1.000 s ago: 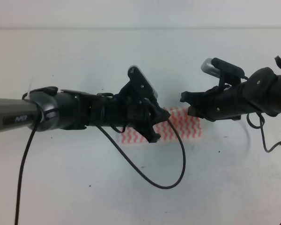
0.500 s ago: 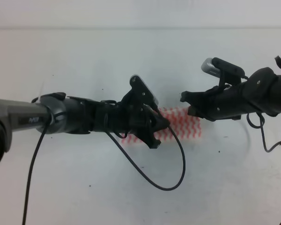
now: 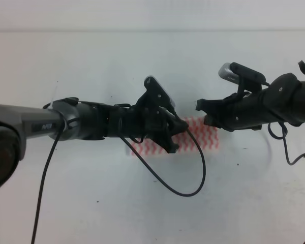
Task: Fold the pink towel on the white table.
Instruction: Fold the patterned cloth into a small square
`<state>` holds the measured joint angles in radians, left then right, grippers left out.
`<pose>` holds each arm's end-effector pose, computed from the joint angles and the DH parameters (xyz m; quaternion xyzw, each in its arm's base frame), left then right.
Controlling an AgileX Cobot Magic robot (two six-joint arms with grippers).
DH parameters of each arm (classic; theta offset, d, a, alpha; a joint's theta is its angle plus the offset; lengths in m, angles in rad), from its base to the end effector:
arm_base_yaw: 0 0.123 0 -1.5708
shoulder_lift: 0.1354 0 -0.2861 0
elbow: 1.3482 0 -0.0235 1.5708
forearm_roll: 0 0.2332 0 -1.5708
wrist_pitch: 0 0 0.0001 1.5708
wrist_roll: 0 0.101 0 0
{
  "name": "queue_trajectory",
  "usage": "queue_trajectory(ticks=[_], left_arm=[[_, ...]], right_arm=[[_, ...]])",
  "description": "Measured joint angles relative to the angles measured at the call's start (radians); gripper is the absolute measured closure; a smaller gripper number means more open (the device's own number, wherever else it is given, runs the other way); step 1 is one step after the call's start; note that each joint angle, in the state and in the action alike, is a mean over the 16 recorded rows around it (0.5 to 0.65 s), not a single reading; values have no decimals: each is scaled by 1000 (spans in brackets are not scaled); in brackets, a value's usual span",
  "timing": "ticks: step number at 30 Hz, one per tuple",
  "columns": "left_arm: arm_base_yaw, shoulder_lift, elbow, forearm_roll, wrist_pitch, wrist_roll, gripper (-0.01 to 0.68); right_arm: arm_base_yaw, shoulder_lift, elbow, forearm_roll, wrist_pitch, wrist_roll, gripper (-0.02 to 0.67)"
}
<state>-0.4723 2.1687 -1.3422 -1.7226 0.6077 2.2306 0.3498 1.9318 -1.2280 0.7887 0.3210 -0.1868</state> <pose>0.3719 -0.2541 0.1464 0.5077 0.6978 -0.2629 0.4315 0.3729 0.1602 0.1851 0.0651 0.9278 0.2513 0.2679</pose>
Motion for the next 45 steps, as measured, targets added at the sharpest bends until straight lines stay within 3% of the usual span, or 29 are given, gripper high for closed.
queue_trajectory(ticks=[22, 45], left_arm=[[-24, -14, -11, 130, 21, -58, 678], [-44, 14, -22, -4, -94, 67, 678]], right_arm=[[0, 0, 0, -1, -2, 0, 666], [0, 0, 0, -4, 5, 0, 666]])
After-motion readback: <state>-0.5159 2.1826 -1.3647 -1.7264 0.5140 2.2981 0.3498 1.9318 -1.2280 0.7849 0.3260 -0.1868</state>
